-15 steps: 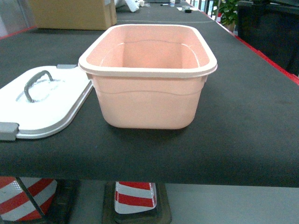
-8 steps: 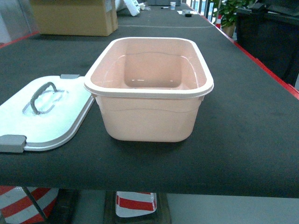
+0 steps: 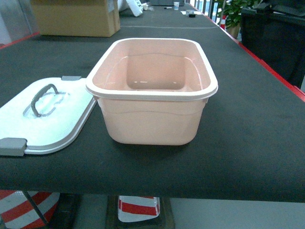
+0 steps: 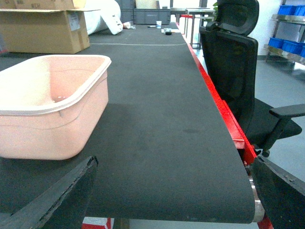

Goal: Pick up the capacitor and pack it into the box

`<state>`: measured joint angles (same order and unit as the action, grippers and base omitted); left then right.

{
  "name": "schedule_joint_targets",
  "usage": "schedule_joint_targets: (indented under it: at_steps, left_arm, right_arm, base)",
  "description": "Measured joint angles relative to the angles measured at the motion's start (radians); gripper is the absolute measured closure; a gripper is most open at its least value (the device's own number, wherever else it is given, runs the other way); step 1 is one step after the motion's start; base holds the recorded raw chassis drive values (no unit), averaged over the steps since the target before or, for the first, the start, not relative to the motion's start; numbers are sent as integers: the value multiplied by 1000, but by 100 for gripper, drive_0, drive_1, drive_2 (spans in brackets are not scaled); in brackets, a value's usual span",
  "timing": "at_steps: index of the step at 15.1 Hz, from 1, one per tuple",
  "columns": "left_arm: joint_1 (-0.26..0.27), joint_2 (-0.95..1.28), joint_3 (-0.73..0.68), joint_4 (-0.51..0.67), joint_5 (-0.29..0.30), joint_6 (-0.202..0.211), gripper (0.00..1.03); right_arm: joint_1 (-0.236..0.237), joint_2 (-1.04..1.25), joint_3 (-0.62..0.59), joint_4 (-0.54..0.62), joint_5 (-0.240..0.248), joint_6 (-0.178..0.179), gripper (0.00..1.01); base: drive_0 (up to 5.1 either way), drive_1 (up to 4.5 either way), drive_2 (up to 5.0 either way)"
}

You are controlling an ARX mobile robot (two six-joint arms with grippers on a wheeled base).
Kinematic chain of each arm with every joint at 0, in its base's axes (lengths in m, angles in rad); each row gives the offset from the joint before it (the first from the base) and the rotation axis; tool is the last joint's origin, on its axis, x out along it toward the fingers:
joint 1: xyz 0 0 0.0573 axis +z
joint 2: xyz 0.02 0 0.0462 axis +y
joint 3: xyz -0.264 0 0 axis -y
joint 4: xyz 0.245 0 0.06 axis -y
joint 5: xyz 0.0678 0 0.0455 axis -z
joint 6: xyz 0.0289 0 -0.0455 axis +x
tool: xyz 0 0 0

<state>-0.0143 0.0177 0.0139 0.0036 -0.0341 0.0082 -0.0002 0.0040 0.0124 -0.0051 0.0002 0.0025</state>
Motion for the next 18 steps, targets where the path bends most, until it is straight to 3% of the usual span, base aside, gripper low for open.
schedule_joint_targets:
  at_steps: [1,2,3,5,6,8,11,13,16,18]
  left_arm:
    - [-71,132,7,174,-182,24,60]
    - [-88,346,37,356,-214,28,60]
    - [-97,530,74,518,-204,32,60]
    - [-150,910,247,826,-103,29,60]
    - [-182,1067,344,914,-62,30,60]
    - [-249,1337,541,894,7,26,60]
    - [-332,1641,850,849,35,54,60]
    - [-351,1810,1019,807,39,77,60]
    - [-340,1884,1085,783,43,64,25]
    - [-260,1767,1036,781,68,34,3]
  right_arm:
    - [0,0,0,0,1,0,3]
    - [0,0,0,2,0,0,3]
    - [0,0,0,1,0,0,3]
    - [0,0,0,0,0,0,3]
    - [0,0,0,0,0,0,3]
    - [0,0,0,0,0,0,3]
    - [0,0,0,0,0,0,3]
    - [0,0,0,0,0,0,3]
    - [0,0,0,0,0,0,3]
    - [0,0,0,0,0,0,3]
  base:
    - [0,0,0]
    - [0,0,0]
    - [0,0,0]
    - [0,0,0]
    - [0,0,0]
    - [0,0,0]
    - [0,0,0]
    - [0,0,0]
    - [0,0,0]
    - [0,0,0]
